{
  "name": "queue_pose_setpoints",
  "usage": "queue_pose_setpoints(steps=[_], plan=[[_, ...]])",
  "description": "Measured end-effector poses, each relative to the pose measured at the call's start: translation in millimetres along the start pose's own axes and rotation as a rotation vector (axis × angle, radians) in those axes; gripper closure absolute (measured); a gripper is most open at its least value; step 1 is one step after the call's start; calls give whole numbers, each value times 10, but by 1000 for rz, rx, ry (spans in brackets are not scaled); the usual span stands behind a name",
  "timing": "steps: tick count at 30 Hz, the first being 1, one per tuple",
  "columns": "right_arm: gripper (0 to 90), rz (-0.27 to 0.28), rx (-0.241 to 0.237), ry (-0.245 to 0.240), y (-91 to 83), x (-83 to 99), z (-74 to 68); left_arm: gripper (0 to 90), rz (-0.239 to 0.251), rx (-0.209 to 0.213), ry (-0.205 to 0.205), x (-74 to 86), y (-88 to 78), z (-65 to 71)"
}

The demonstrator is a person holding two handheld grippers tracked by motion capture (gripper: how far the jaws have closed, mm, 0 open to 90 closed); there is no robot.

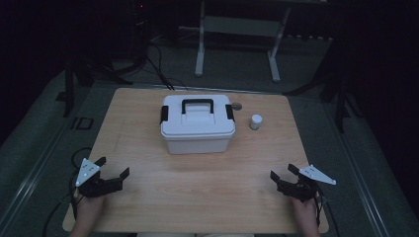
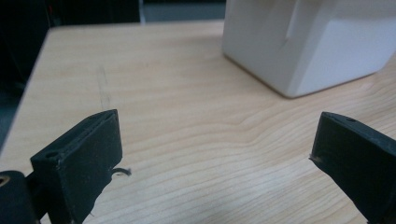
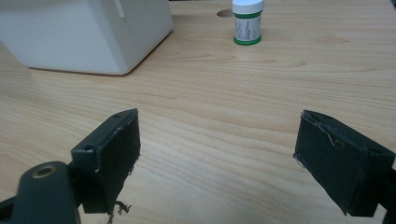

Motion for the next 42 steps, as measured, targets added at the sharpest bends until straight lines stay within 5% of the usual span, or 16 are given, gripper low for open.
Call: queue_pose_setpoints(steps=[2,12,18,19,23,29,36,38,42], plan=[[141,-19,-9,-3,61,-29,-6,18,-20,26,-42,-42,47,40],[140,-94,-57,-45,441,-156,-82,56,4,92,-38,-304,283,177],[201,-95,-97,-46,644,-259,-81,55,-41,136,26,-354,490,344],[212,-97,-96,-47,669,-274,-73,56,-49,167,28,-372,524,399],[234,-106,-89,-63,803,-351,-60,139,-46,182,59,-448,615,511],[359,-121,-70,-117,1009,-434,-64,152,-68,205,91,-506,773,640],[629,-133,-69,-151,1264,-454,-139,486,-88,209,98,-493,936,725],[687,-141,-83,-149,1340,-452,-165,496,-96,222,78,-505,975,760],[878,-158,-79,-154,1480,-465,-212,678,-118,216,66,-518,1066,773]])
Point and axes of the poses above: each handheld gripper's, and its own axes: y roughly forward along the jaws, x roughly out of its underside, z roughly to its right, the point moved 10 cm from there along y, roughly forward along the jaws, and after that the axes turned 14 degrees about -x, right-handed, at the moved point
